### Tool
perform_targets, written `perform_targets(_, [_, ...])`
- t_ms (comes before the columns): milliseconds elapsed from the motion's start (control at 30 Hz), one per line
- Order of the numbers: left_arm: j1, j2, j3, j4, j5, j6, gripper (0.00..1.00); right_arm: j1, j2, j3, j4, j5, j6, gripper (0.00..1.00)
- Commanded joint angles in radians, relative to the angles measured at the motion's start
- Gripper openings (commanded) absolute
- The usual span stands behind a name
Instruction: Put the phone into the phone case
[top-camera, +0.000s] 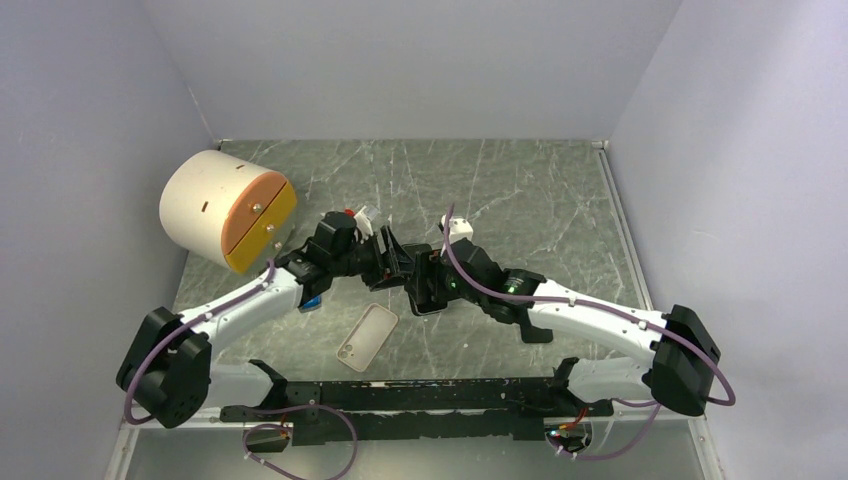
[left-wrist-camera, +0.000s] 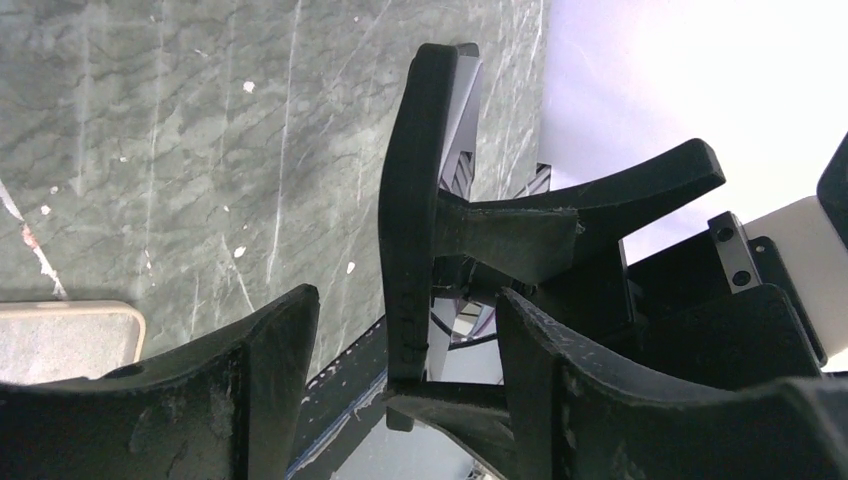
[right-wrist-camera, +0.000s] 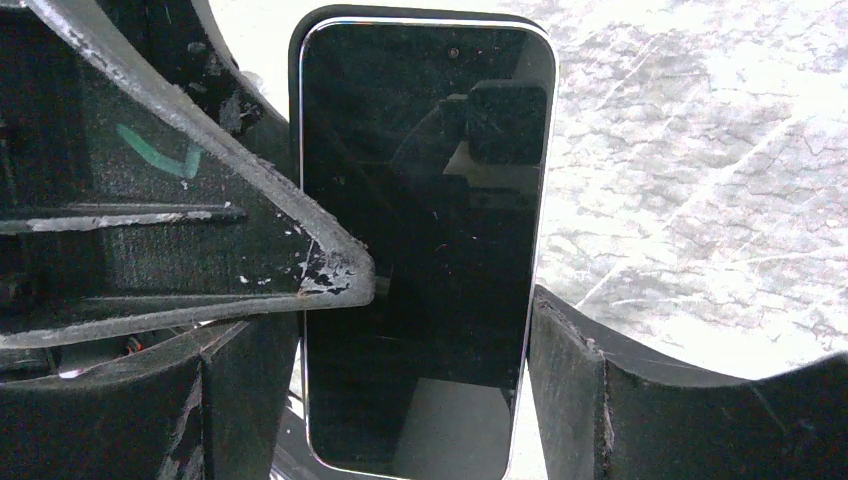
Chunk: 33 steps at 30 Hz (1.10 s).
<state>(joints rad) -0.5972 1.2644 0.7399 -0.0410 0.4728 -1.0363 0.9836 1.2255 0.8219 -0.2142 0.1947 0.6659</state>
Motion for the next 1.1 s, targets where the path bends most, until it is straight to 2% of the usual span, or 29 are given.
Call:
perform_targets(0, [-0.013, 0.002, 0.024, 0.081, -0.005, -0.023, 0.66, 0.004, -0.043, 0.05, 0.096, -0.014, 0.006, 0.65])
perform_targets(200, [-0.013, -0.007, 0.021, 0.118, 0.028, -0.037, 0.29, 0.006, -0.028, 0.058, 0.099, -0.017, -0.022, 0.66])
perform_targets(333, [-0.013, -0.034, -0.004, 0.158, 0.04, -0.034, 0.05, 0.003, -0.043, 0.04, 0.109, -0.018, -0.033, 0.74])
perform_targets(433, [-0.013, -0.066, -0.017, 0.145, 0.031, -0.013, 0.02, 0.003, -0.068, 0.021, 0.109, -0.03, -0.049, 0.81])
perform_targets(567, [-0.012, -0.109, -0.019, 0.119, 0.02, 0.034, 0.03, -0.01, -0.119, -0.001, 0.088, -0.052, -0.066, 0.95])
perform_targets(633, [-0.012, -0.129, -0.018, 0.114, 0.028, 0.059, 0.02, -0.024, -0.154, -0.018, 0.089, -0.081, -0.085, 0.99])
perform_targets(800, [-0.012, -0.172, -0.04, 0.17, 0.086, 0.075, 0.03, -0.094, -0.246, -0.046, 0.09, -0.204, -0.098, 0.99])
perform_targets(867, [-0.012, -0.186, -0.058, 0.215, 0.121, 0.07, 0.03, -0.16, -0.264, -0.056, 0.092, -0.319, -0.083, 0.99])
perform_targets(933, [-0.011, -0.202, -0.07, 0.256, 0.162, 0.074, 0.03, -0.261, -0.276, -0.074, 0.119, -0.501, -0.068, 0.98])
perform_targets(1067, [-0.012, -0.212, -0.104, 0.407, 0.273, 0.051, 0.03, -0.354, -0.315, -0.135, 0.264, -0.746, -0.022, 0.85])
